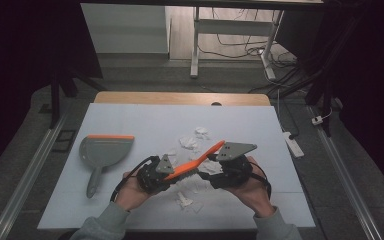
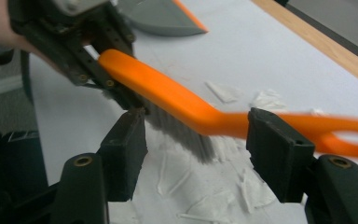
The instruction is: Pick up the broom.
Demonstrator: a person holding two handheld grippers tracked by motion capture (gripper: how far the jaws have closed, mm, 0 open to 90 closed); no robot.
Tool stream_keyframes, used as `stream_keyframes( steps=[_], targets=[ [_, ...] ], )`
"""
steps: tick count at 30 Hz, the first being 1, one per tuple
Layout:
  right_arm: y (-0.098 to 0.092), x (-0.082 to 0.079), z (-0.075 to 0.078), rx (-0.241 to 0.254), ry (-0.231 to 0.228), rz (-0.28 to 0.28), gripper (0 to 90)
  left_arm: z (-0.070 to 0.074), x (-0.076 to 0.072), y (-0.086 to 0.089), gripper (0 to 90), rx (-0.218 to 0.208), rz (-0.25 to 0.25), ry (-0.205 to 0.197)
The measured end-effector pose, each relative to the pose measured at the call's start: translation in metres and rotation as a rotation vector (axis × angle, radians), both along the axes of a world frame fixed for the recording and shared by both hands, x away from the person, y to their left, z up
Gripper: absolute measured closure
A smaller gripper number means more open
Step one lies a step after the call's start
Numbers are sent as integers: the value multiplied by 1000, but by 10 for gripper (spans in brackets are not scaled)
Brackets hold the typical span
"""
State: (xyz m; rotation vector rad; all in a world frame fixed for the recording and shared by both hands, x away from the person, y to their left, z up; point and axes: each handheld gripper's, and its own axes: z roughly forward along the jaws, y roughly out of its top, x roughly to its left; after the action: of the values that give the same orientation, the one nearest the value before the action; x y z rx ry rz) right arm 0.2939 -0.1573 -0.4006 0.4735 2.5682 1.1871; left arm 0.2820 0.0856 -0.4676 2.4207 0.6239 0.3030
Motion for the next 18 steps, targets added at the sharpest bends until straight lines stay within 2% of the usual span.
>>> stream_keyframes(
  steps=[4, 5, 6, 8, 18],
  targets=[
    [11, -4, -3, -72, -23, 30, 361, -1, -3, -6, 797, 27, -21, -8],
    [11, -4, -3, -72, -23, 30, 361, -1, -4, -8, 797, 39, -30, -9],
    [14, -4, -6, -99, -25, 43, 359, -2, -5, -10, 797, 48, -37, -12],
    [16, -4, -8, -112, -26, 48, 358, -3, -7, -15, 797, 67, -52, -19],
    [27, 1, -32, -275, 12, 105, 388, -6, -16, -29, 797, 112, -114, -33]
  ],
)
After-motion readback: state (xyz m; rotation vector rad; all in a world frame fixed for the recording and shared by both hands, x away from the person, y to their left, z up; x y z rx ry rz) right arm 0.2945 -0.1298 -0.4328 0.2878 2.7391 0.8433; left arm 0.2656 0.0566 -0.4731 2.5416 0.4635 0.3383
